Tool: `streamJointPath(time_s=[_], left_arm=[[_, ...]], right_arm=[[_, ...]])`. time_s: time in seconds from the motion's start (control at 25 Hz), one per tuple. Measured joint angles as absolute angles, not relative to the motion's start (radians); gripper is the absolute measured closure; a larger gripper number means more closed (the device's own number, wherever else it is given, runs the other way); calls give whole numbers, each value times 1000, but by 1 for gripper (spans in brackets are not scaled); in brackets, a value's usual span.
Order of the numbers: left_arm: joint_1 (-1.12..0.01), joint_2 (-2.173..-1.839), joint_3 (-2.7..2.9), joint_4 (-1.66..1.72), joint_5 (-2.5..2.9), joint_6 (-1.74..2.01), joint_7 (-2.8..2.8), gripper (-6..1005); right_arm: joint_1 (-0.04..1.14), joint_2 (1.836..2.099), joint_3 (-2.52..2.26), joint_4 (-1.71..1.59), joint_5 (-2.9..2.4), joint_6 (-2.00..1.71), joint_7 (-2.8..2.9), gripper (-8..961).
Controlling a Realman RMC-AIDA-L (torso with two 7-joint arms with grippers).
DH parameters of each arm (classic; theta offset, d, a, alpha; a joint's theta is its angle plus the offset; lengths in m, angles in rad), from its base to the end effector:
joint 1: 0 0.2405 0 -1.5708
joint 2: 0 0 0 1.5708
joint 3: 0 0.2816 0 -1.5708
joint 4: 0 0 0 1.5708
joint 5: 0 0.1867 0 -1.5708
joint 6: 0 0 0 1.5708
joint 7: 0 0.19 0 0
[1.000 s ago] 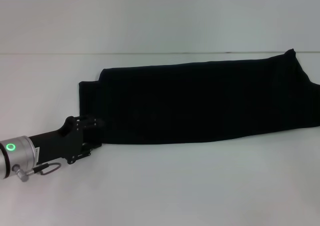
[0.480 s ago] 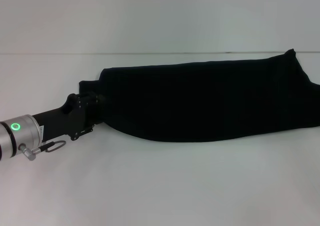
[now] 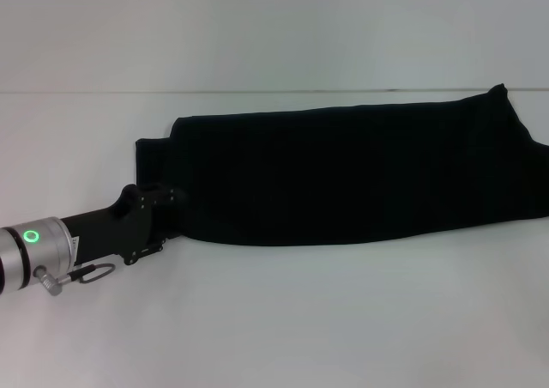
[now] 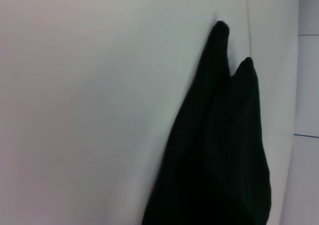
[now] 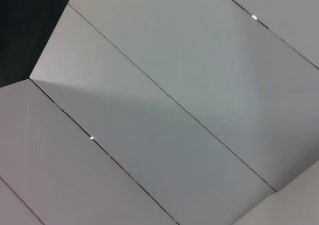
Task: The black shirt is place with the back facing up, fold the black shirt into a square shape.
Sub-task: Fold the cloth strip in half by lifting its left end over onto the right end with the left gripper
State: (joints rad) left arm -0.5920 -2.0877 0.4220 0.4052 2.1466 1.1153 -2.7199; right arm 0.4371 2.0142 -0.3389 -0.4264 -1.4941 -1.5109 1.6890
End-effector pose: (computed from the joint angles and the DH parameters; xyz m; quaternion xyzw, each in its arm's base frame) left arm -0.3150 0.3796 -0.0737 -0.4463 -0.8318 -0.3153 0.0974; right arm 0.2947 0.3695 0.0692 -0.6486 0.4398 0.5587 0.2715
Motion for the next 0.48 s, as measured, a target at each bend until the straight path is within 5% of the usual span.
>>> streamJointPath(time_s=[0.48], left_arm=[[-614,-2055,415,418,2150,1090,-2723,399]], right_arm=[[431,2014,-338,-425,-1495,-1517,1689,270]])
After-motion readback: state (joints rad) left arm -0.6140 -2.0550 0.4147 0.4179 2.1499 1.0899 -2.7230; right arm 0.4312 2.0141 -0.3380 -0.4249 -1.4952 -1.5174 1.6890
